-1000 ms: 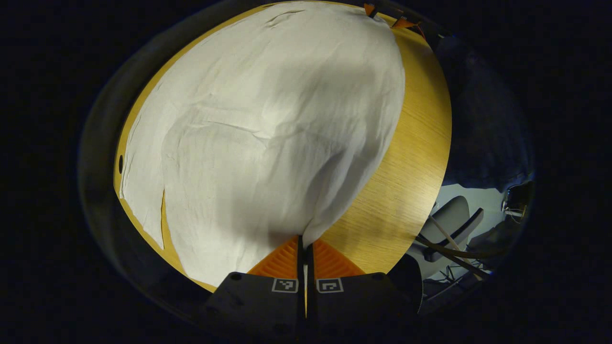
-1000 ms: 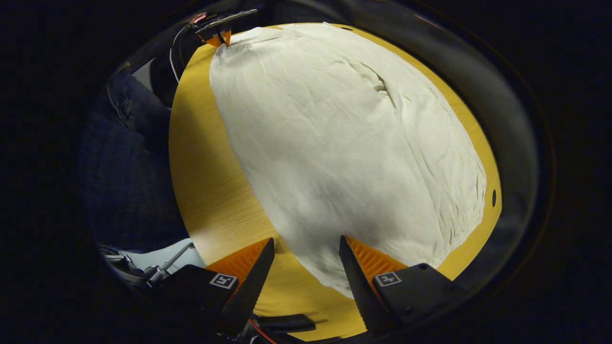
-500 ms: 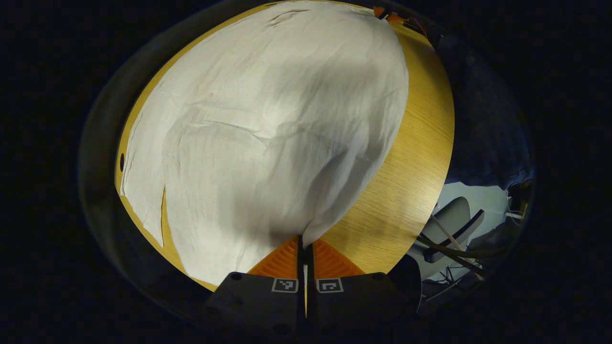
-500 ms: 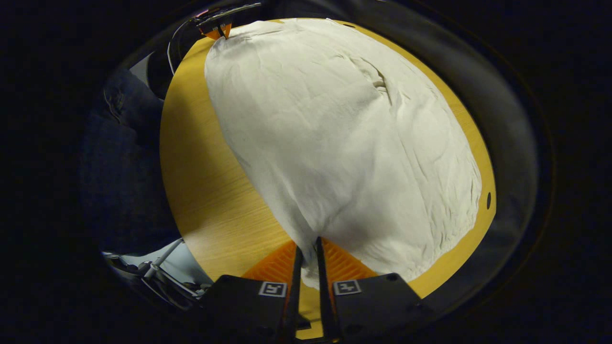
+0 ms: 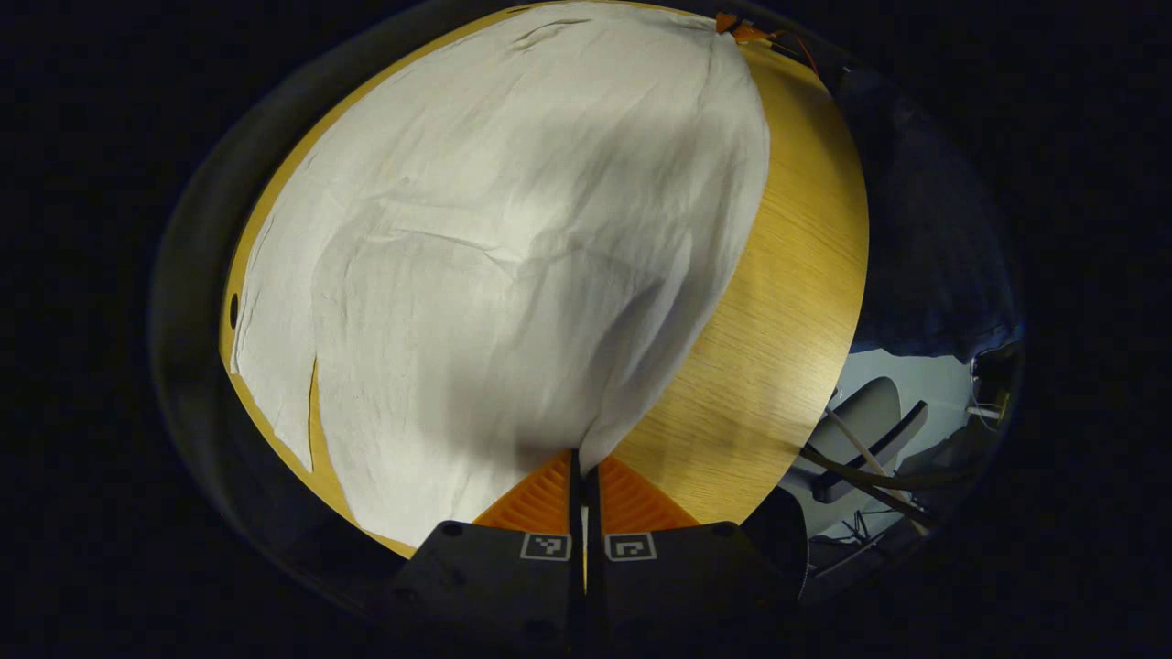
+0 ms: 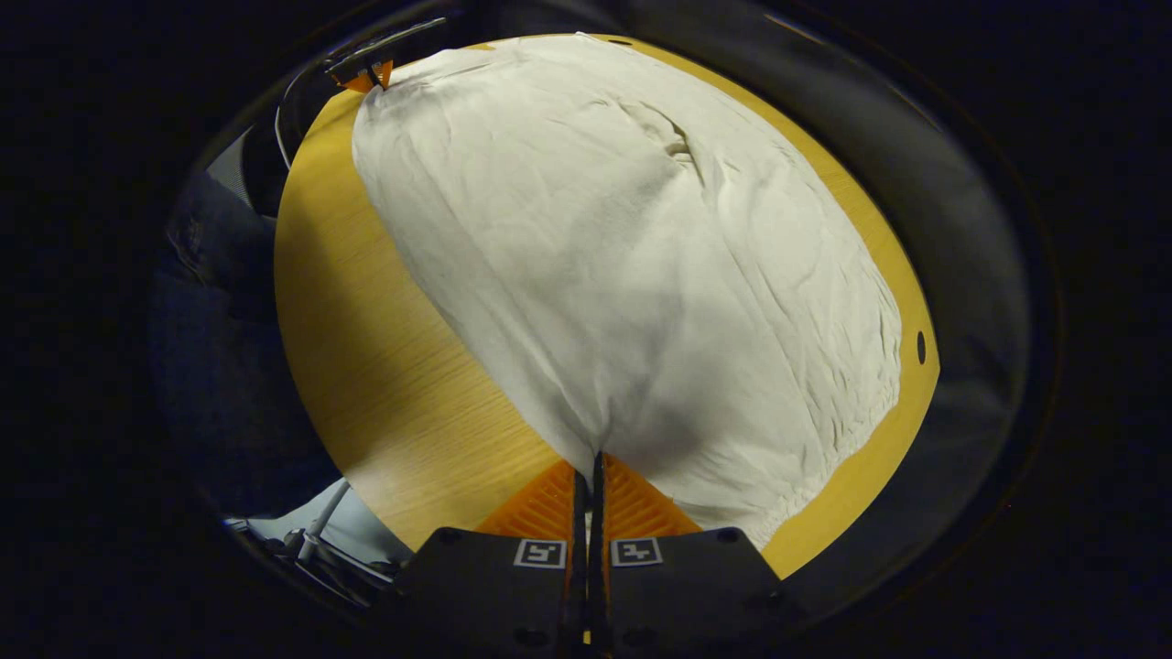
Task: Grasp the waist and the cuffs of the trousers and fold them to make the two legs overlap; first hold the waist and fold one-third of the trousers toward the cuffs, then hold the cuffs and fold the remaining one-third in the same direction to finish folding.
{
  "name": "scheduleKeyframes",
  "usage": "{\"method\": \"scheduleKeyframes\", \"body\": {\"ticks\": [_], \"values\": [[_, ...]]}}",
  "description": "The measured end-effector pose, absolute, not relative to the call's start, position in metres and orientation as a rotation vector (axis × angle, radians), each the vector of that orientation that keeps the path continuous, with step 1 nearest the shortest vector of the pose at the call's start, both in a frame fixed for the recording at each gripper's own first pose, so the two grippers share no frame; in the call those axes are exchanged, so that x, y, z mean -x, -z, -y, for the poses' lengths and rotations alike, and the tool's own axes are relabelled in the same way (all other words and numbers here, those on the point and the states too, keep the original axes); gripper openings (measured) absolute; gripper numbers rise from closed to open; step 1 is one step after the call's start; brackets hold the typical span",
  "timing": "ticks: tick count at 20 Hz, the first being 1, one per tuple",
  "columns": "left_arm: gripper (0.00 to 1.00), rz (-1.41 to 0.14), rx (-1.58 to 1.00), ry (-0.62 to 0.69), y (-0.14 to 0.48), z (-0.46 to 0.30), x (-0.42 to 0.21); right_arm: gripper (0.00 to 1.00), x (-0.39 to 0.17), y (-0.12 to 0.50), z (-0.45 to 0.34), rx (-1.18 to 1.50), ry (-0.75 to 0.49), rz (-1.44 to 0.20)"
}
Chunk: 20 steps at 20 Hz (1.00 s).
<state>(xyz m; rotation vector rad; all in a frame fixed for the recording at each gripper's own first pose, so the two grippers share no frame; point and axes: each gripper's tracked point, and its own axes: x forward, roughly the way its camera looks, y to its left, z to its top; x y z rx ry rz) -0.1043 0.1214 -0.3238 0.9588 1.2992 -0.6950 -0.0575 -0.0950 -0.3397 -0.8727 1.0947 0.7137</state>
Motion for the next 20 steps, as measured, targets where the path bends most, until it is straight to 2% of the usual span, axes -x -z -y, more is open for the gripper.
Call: {"method": "scheduleKeyframes", "body": {"ticks": [5, 8, 14, 20], "values": [[0.0, -1.278, -0.995, 0.674, 0.296, -0.125, 0.087, 0.04, 0.03, 0.303, 0.093, 0.817, -0.623, -0.988], [0.0, -1.215, -0.995, 0.588, 0.256, -0.131, 0.047, 0.04, 0.005, 0.283, 0.09, 0.76, -0.529, -0.934], [0.0, -1.042, -1.074, 0.381, 0.184, -0.127, -0.065, 0.04, -0.062, 0.233, 0.084, 0.687, -0.35, -0.788], [0.0, -0.909, -1.137, 0.174, 0.15, -0.107, -0.195, 0.04, -0.139, 0.181, 0.075, 0.552, -0.186, -0.629]]}}
